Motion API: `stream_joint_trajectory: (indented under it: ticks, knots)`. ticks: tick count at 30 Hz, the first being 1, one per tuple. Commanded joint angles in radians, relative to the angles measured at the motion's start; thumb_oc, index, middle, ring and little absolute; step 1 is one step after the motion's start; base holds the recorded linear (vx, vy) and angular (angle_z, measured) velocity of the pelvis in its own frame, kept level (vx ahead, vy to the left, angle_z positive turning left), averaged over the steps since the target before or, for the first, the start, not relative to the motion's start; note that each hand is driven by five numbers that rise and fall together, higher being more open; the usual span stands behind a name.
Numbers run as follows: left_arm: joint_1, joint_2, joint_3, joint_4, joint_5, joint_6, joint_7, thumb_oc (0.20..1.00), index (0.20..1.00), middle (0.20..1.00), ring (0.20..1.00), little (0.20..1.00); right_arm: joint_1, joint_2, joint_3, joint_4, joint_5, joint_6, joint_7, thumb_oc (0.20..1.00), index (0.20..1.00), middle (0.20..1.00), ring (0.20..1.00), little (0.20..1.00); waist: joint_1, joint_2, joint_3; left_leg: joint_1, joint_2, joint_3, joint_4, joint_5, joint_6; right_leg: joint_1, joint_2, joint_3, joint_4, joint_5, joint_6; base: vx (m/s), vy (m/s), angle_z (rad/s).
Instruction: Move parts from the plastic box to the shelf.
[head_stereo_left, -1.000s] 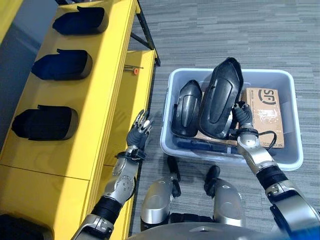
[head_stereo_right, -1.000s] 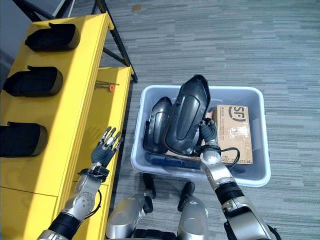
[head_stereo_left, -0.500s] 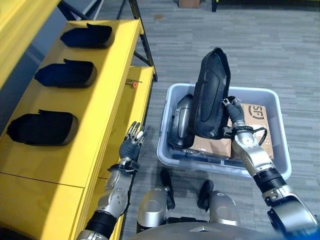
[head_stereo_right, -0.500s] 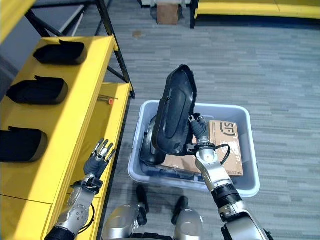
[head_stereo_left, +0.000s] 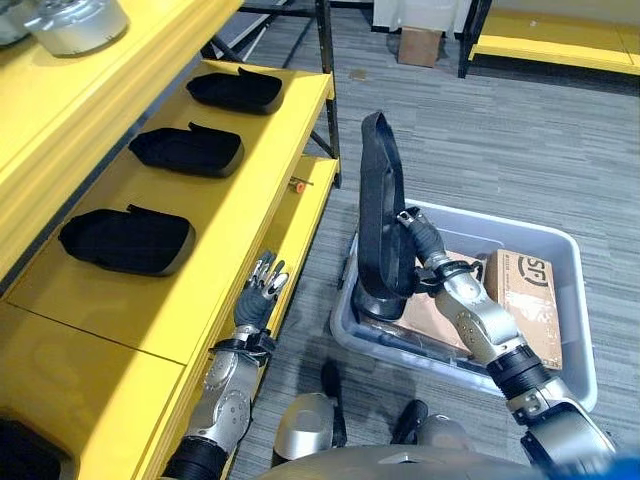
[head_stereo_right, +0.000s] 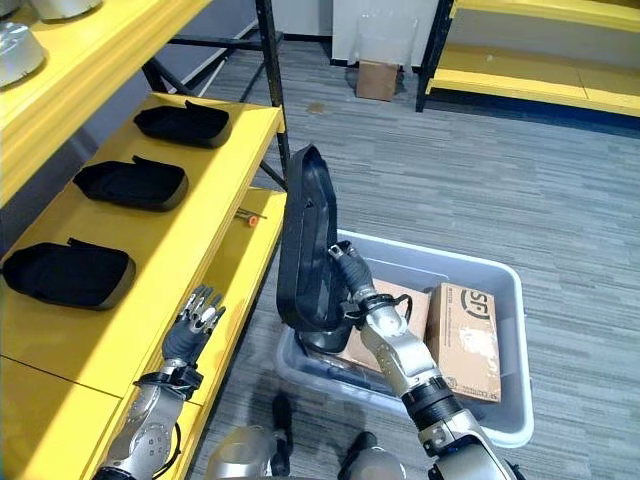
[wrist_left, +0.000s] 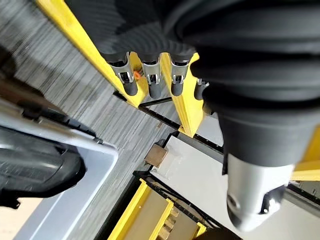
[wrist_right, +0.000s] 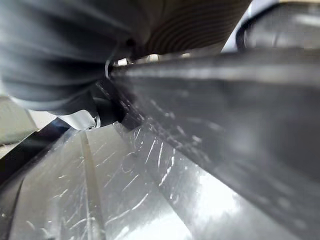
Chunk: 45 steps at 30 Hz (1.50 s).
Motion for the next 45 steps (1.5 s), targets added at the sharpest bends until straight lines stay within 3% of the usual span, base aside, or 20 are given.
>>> stream_joint_trajectory:
  ticks: [1,2,3,5,6,8,10,17,20,21,22,23,25,27,28,31,36,40,44,45]
  knots:
    - [-0.029,0.042,-0.025,-0.095,0.047,-0.043,0.002,1.0,1.0,1.0,1.0,1.0,-0.016,0.029,-0.014,-0.084,0.046,-0.056,0.019,0.2,0.2,0.2,0.2,0.2,0.03,-0.013,-0.009,0.082,-0.002,0.01,-0.056,-0.051,-0.013,0.023,-0.064,0.028,0.012,0.093,0.08,-0.08,0.132,0.13]
    - [-0.031,0.036,-0.032,-0.094,0.041,-0.066,-0.018,1.0,1.0,1.0,1.0,1.0,-0.02,0.048,-0.007,-0.078,0.037,-0.052,0.03,0.2,0.2,0.2,0.2,0.2,0.038,-0.009,-0.008,0.089,-0.008,0.032,-0.056,-0.064,-0.004,0.008,-0.091,-0.012,0.065,0.12,0.088,-0.09,0.14,0.05]
    - [-0.031,0.033,-0.032,-0.097,0.042,-0.068,-0.019,1.0,1.0,1.0,1.0,1.0,-0.023,0.055,-0.002,-0.077,0.036,-0.046,0.028,0.2,0.2,0.2,0.2,0.2,0.041,-0.004,-0.008,0.088,-0.01,0.036,-0.056,-0.068,0.001,0.003,-0.09,-0.02,0.092,0.105,0.083,-0.11,0.13,0.0]
    - [-0.047,0.032,-0.046,-0.086,0.041,-0.053,-0.02,1.0,1.0,1.0,1.0,1.0,-0.023,0.058,0.006,-0.078,0.035,-0.045,0.004,0.2,0.2,0.2,0.2,0.2,0.024,-0.005,-0.01,0.08,-0.029,-0.012,-0.056,-0.078,0.022,-0.03,-0.021,0.057,0.129,0.056,0.068,-0.04,0.004,0.09]
    - [-0.055,0.03,-0.056,-0.077,0.036,-0.048,-0.023,1.0,1.0,1.0,1.0,1.0,-0.016,0.052,0.008,-0.082,0.041,-0.047,-0.007,0.2,0.2,0.2,0.2,0.2,0.013,-0.009,-0.011,0.077,-0.04,-0.044,-0.056,-0.083,0.028,-0.038,0.036,0.099,0.136,0.016,0.048,-0.05,-0.057,0.46]
    - [-0.048,0.017,-0.077,-0.064,0.029,-0.045,-0.039,1.0,1.0,1.0,1.0,1.0,0.024,0.029,0.01,-0.106,0.051,-0.056,-0.018,0.2,0.2,0.2,0.2,0.2,-0.013,-0.028,-0.021,0.066,-0.074,-0.125,-0.056,-0.072,0.031,-0.063,0.182,0.186,0.149,0.017,0.004,-0.03,-0.1,1.23]
    - [-0.039,0.01,-0.086,-0.059,0.026,-0.049,-0.044,1.0,1.0,1.0,1.0,1.0,0.041,0.022,0.003,-0.111,0.054,-0.063,0.0,0.2,0.2,0.2,0.2,0.2,-0.024,-0.038,-0.027,0.063,-0.087,-0.165,-0.056,-0.071,0.029,-0.055,0.229,0.23,0.116,0.01,-0.013,0.0,-0.12,1.22]
    - [0.02,-0.015,-0.055,-0.056,0.021,-0.03,-0.06,1.0,1.0,1.0,1.0,1.0,0.079,0.013,0.005,-0.119,0.041,-0.078,0.057,0.2,0.2,0.2,0.2,0.2,-0.011,-0.053,-0.062,0.053,-0.102,-0.29,-0.056,-0.045,0.01,-0.004,0.255,0.298,-0.028,0.003,-0.034,-0.02,-0.127,0.38]
    - [0.046,-0.003,-0.044,-0.067,0.023,-0.024,-0.091,1.0,1.0,1.0,1.0,1.0,0.079,0.014,0.017,-0.135,0.043,-0.085,0.049,0.2,0.2,0.2,0.2,0.2,-0.01,-0.043,-0.058,0.053,-0.102,-0.257,-0.045,-0.048,0.007,0.007,0.242,0.278,-0.046,0.003,-0.03,-0.12,-0.057,0.49]
    - [0.045,-0.001,-0.051,-0.052,0.035,-0.004,-0.149,1.0,1.0,1.0,1.0,1.0,0.105,0.008,0.002,-0.154,0.04,-0.102,0.019,0.2,0.2,0.2,0.2,0.2,-0.042,-0.035,-0.056,0.066,-0.077,-0.094,-0.017,-0.066,-0.005,0.023,0.22,0.202,-0.066,0.002,-0.022,-0.18,0.059,1.09]
    - [0.037,0.003,-0.067,-0.047,0.033,-0.009,-0.155,1.0,1.0,1.0,1.0,1.0,0.114,0.0,0.0,-0.17,0.035,-0.101,0.015,0.2,0.2,0.2,0.2,0.2,-0.066,-0.042,-0.053,0.06,-0.04,0.003,0.064,-0.101,-0.016,0.023,0.195,0.164,-0.062,-0.005,-0.032,-0.23,0.103,2.2]
    - [0.034,-0.001,-0.077,-0.04,0.024,-0.021,-0.147,1.0,1.0,1.0,1.0,1.0,0.101,-0.004,0.003,-0.167,0.034,-0.094,0.021,0.2,0.2,0.2,0.2,0.2,-0.073,-0.058,-0.044,0.037,-0.006,0.036,0.17,-0.135,-0.028,0.028,0.171,0.155,-0.054,-0.009,-0.045,-0.14,0.152,2.97]
    - [0.027,-0.016,-0.076,-0.026,0.029,-0.027,-0.141,1.0,1.0,1.0,1.0,1.0,0.074,-0.005,0.004,-0.157,0.03,-0.062,0.038,0.2,0.2,0.2,0.2,0.2,-0.085,-0.077,-0.036,0.033,0.069,0.069,0.275,-0.183,-0.052,0.04,0.133,0.154,-0.033,-0.021,-0.046,-0.05,0.208,2.0]
    - [0.025,-0.02,-0.07,-0.029,0.024,-0.01,-0.151,1.0,1.0,1.0,1.0,1.0,0.057,-0.014,0.006,-0.155,0.047,-0.037,0.045,0.2,0.2,0.2,0.2,0.2,-0.093,-0.081,-0.042,0.051,0.116,0.076,0.287,-0.162,-0.067,0.04,0.116,0.151,-0.02,-0.026,-0.056,-0.03,0.319,-0.05]
    - [0.025,-0.019,-0.065,-0.042,0.035,0.005,-0.155,1.0,1.0,1.0,1.0,1.0,0.048,-0.019,0.009,-0.154,0.052,-0.028,0.049,0.2,0.2,0.2,0.2,0.2,-0.091,-0.075,-0.048,0.059,0.129,0.039,0.285,-0.137,-0.079,0.04,0.109,0.162,-0.015,-0.032,-0.061,-0.02,0.447,-0.02]
    - [0.017,0.004,-0.073,-0.052,0.078,0.014,-0.159,1.0,1.0,1.0,1.0,1.0,0.048,-0.036,0.013,-0.16,0.088,-0.015,0.062,0.2,0.2,0.2,0.2,0.2,-0.098,-0.048,-0.06,0.117,0.112,0.031,0.165,-0.155,-0.073,0.043,0.088,0.152,0.004,-0.053,-0.05,-0.04,0.526,0.04]
    - [0.003,0.056,-0.102,-0.06,0.088,0.002,-0.138,1.0,1.0,1.0,1.0,1.0,0.086,-0.022,0.028,-0.186,0.087,-0.017,0.053,0.2,0.2,0.2,0.2,0.2,-0.094,-0.011,-0.064,0.152,0.061,0.025,0.005,-0.111,-0.048,0.026,0.057,0.124,0.04,-0.055,-0.005,-0.05,0.528,0.53]
    - [0.009,0.075,-0.094,-0.084,0.064,0.006,-0.12,1.0,1.0,1.0,1.0,1.0,0.065,-0.019,0.042,-0.184,0.086,-0.004,0.082,0.2,0.2,0.2,0.2,0.2,-0.042,-0.019,-0.04,0.128,0.005,0.023,-0.049,-0.097,-0.012,-0.015,0.003,0.093,-0.01,0.055,0.072,-0.17,0.469,0.41]
    - [-0.003,0.087,-0.082,-0.087,0.073,0.001,-0.115,1.0,1.0,1.0,1.0,1.0,0.05,-0.004,0.054,-0.172,0.096,0.013,0.106,0.2,0.2,0.2,0.2,0.2,-0.009,-0.024,-0.027,0.112,-0.031,0.028,-0.056,-0.115,0.015,-0.046,-0.045,0.051,-0.017,0.15,0.104,-0.14,0.295,0.08]
    - [-0.008,0.088,-0.087,-0.089,0.084,0.003,-0.11,1.0,1.0,1.0,1.0,1.0,0.046,0.002,0.059,-0.17,0.094,0.014,0.101,0.2,0.2,0.2,0.2,0.2,0.002,-0.025,-0.025,0.116,-0.04,0.043,-0.056,-0.129,0.024,-0.065,-0.075,0.008,0.01,0.188,0.115,-0.13,0.283,-0.23]
